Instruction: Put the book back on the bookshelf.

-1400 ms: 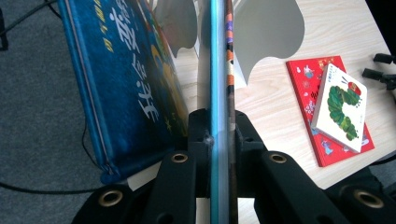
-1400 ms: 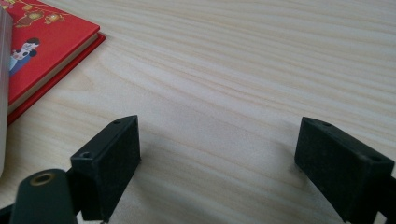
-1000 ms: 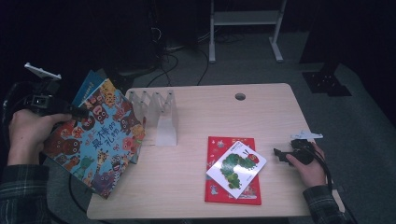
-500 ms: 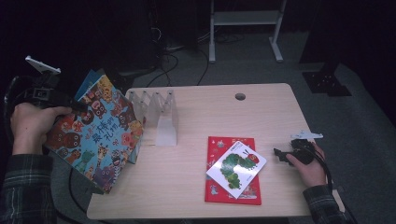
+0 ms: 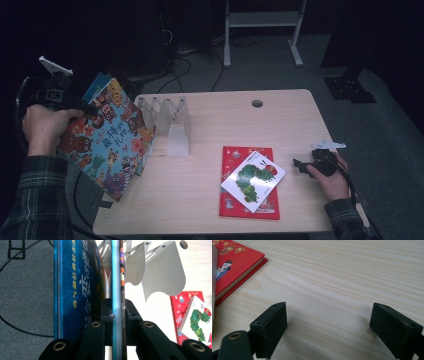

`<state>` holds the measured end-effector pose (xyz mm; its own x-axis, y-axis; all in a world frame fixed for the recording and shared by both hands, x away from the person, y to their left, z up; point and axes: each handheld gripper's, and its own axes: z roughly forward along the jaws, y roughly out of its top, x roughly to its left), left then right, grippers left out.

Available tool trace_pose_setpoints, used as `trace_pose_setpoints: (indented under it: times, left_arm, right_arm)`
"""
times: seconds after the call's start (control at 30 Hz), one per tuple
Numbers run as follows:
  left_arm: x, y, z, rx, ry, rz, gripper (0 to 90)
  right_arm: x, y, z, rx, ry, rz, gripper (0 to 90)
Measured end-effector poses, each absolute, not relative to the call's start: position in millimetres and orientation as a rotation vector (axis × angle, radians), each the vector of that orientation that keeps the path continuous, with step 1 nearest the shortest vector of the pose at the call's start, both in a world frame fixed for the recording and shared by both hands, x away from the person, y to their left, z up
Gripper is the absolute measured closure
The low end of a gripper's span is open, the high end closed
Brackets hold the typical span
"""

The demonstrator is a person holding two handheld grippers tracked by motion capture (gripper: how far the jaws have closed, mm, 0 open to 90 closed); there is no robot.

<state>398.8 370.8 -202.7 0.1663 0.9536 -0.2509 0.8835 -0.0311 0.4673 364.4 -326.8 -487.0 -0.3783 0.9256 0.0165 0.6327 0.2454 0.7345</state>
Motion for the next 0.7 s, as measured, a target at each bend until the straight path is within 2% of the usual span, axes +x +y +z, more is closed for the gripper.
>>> trace_pose_setpoints:
  times: [0.37, 0.7]
  left_arm:
    - [403, 364, -207, 1.968, 1.756, 0.196, 80.8]
    - [407, 365, -215, 1.936, 1.74, 0.221, 80.8]
  right_arm:
    - [364, -327, -487, 1.422, 2.102, 0.933, 13.1]
    - [364, -327, -487, 1.421, 2.103, 0.935, 13.1]
